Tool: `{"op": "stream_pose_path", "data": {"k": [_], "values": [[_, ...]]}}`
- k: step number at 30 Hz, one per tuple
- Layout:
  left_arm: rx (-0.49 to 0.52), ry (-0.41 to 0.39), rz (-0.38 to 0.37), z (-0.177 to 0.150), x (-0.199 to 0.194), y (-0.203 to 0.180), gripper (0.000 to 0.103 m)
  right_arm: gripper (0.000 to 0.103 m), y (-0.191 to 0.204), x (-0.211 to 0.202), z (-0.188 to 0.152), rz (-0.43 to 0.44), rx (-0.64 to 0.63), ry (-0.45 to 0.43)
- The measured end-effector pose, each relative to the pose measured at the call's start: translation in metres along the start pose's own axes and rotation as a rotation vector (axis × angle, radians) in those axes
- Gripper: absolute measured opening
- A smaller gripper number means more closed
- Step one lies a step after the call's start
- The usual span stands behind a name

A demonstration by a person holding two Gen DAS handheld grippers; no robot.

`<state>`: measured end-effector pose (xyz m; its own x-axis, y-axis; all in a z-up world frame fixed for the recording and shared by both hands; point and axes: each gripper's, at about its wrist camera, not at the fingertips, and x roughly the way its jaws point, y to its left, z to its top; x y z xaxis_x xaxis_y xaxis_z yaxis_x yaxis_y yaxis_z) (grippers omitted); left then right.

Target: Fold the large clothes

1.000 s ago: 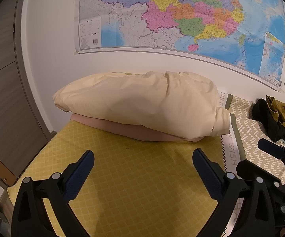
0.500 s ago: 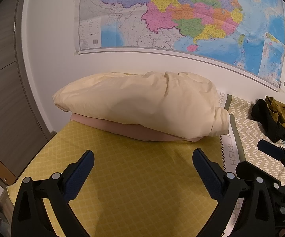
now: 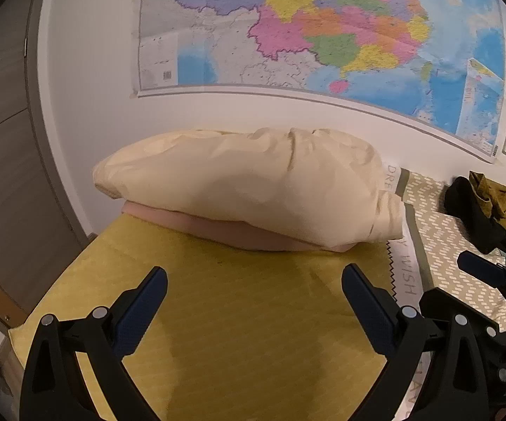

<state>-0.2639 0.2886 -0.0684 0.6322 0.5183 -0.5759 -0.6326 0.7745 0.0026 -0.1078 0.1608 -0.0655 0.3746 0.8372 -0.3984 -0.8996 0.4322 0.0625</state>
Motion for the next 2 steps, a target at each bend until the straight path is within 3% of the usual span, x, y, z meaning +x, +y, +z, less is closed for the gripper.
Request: {"op": "stream_pose_path", "data": {"k": [2], "values": [[0.009, 0.009, -0.025, -0.0001, 0.0015, -0.0048, 0.096, 0.097, -0.0031, -0.0027, -0.0007, -0.005, 0.006, -0.002]]}}
